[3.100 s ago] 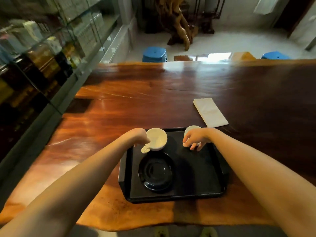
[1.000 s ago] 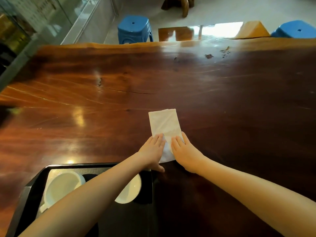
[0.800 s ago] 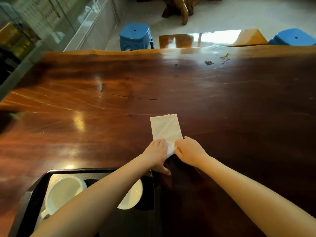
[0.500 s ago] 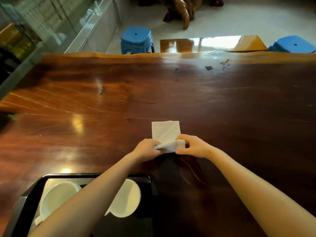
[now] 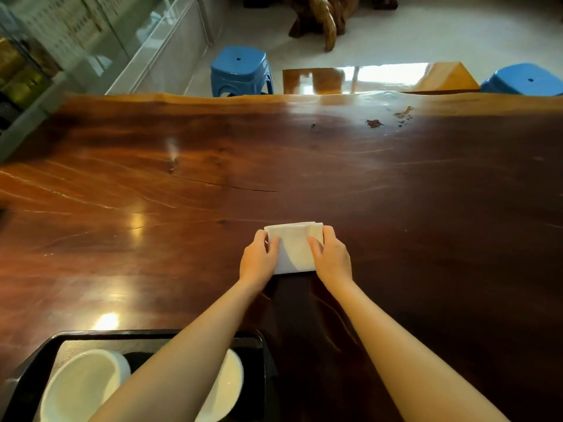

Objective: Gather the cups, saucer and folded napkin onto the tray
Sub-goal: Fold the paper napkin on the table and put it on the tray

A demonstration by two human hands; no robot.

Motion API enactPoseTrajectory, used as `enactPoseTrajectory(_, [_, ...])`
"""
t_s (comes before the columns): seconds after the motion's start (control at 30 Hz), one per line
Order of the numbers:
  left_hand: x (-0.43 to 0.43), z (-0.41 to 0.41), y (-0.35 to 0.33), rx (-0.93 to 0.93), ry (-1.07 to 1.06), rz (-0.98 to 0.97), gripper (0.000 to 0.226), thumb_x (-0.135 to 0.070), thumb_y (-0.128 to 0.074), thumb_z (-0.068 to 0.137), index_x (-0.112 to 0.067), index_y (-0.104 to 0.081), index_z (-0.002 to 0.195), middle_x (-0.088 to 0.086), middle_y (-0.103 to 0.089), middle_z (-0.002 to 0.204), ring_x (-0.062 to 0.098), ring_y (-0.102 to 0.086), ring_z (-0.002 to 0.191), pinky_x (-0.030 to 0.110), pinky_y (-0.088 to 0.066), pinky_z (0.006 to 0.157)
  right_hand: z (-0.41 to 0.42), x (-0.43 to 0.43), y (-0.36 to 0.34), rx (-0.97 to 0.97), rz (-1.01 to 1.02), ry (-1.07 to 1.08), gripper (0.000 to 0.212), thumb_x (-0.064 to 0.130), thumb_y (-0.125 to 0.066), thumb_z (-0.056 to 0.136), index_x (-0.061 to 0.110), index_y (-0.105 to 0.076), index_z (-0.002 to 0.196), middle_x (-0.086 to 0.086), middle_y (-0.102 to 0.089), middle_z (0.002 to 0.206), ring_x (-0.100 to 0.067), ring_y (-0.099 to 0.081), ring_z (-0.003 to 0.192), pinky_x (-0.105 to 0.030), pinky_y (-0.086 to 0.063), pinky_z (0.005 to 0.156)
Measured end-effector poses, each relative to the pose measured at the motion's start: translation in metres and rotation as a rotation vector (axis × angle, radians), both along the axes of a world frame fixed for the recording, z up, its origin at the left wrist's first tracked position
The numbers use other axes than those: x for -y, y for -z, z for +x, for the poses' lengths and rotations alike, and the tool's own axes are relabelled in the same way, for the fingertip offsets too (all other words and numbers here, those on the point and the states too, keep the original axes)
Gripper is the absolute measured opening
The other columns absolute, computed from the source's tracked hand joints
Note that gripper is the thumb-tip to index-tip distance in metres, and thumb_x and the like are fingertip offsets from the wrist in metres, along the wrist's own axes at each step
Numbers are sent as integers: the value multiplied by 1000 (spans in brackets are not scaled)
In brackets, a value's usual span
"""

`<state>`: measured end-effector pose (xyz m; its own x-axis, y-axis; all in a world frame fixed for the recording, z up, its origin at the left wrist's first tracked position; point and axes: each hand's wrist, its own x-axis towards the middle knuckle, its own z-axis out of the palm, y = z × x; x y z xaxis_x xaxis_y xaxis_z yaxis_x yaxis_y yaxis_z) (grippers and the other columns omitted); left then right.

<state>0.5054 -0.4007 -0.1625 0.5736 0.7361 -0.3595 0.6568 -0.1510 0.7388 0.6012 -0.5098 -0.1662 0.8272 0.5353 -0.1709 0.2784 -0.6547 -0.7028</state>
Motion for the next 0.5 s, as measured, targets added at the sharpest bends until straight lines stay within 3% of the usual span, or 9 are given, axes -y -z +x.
enactPoseTrajectory(0.1, [10, 12, 2, -107, -114, 152, 26, -34, -36, 100, -11, -46, 102, 6, -60, 86, 20, -56, 71, 35, -44, 61, -4, -14, 7, 160, -116, 22, 32, 29, -40, 98, 9, -45, 123, -9, -65, 103, -32, -65, 85, -42, -51, 72])
enactPoseTrajectory(0.17, [15, 17, 4, -145, -130, 243, 25, -33, -34, 100, -11, -46, 105, 4, -57, 81, 19, -53, 65, 31, -40, 56, -6, -20, 12, 239, -195, 21, 34, 30, -40, 98, 7, -47, 122, -9, -66, 101, -33, -64, 74, -38, -47, 66])
enactPoseTrajectory(0.23, [16, 21, 9, -172, -108, 319, 25, -33, -34, 101, -11, -45, 107, 3, -57, 82, 17, -53, 62, 29, -38, 54, -5, -24, 21, 395, -263, 15, 30, 27, -55, 92, 3, -57, 110, -7, -68, 80, -24, -52, 47, -30, -38, 50])
enactPoseTrajectory(0.3, [15, 21, 14, -192, -91, 373, 26, -33, -34, 100, -11, -45, 108, 4, -58, 85, 19, -56, 62, 30, -40, 54, -3, -27, 26, 581, -334, 28, 26, 27, -72, 80, 5, -64, 91, 0, -60, 55, -15, -27, 35, -24, -27, 41])
enactPoseTrajectory(0.33, [15, 21, 16, -196, -91, 394, 26, -33, -34, 100, -11, -44, 109, 5, -58, 86, 21, -59, 64, 31, -40, 54, -2, -28, 28, 639, -367, 24, 26, 29, -73, 78, 6, -64, 87, 2, -55, 51, -13, -24, 35, -24, -26, 40])
enactPoseTrajectory(0.4, [15, 21, 21, -190, -97, 425, 27, -31, -34, 100, -11, -43, 115, 4, -58, 91, 25, -65, 74, 32, -41, 55, -1, -28, 30, 681, -410, -13, 26, 31, -70, 79, 8, -61, 86, 2, -54, 55, -13, -37, 36, -26, -35, 44])
enactPoseTrajectory(0.5, [16, 23, 28, -137, -97, 501, 36, -26, -47, 96, -9, -43, 128, 9, -59, 105, 26, -63, 89, 32, -44, 58, 0, -30, 31, 643, -427, -11, 38, 31, -65, 81, 8, -56, 110, -5, -63, 87, -20, -61, 71, -37, -49, 66])
